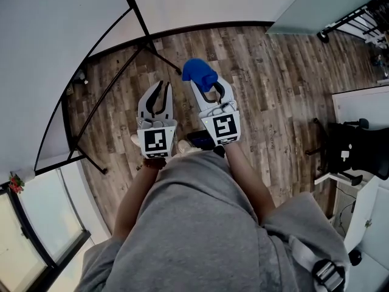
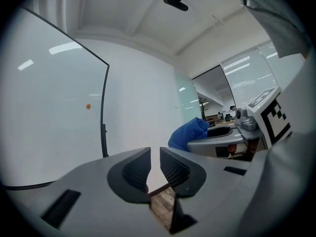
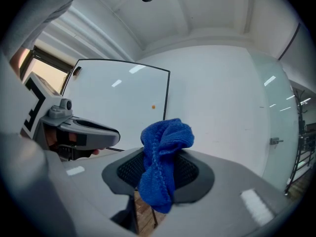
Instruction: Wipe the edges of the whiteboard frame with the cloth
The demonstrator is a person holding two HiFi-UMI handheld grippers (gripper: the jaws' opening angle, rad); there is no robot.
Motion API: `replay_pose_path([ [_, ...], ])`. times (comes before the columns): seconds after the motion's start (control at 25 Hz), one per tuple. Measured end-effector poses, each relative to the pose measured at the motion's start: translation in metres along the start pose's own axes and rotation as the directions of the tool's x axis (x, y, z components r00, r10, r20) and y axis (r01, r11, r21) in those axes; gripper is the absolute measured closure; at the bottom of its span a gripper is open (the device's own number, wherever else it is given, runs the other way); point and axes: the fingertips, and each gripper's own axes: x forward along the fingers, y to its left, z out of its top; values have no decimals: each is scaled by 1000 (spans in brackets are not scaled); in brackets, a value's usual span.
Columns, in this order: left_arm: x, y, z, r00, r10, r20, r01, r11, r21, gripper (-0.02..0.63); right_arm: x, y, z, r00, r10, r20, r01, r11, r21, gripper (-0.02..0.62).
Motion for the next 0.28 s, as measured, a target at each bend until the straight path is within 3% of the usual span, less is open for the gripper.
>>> replay_pose_path([
  [0.28,0,-14,-27,992,-95,-77,94,995,-21,541,7,1,-12,999,40,-15,-40,999,20,437],
])
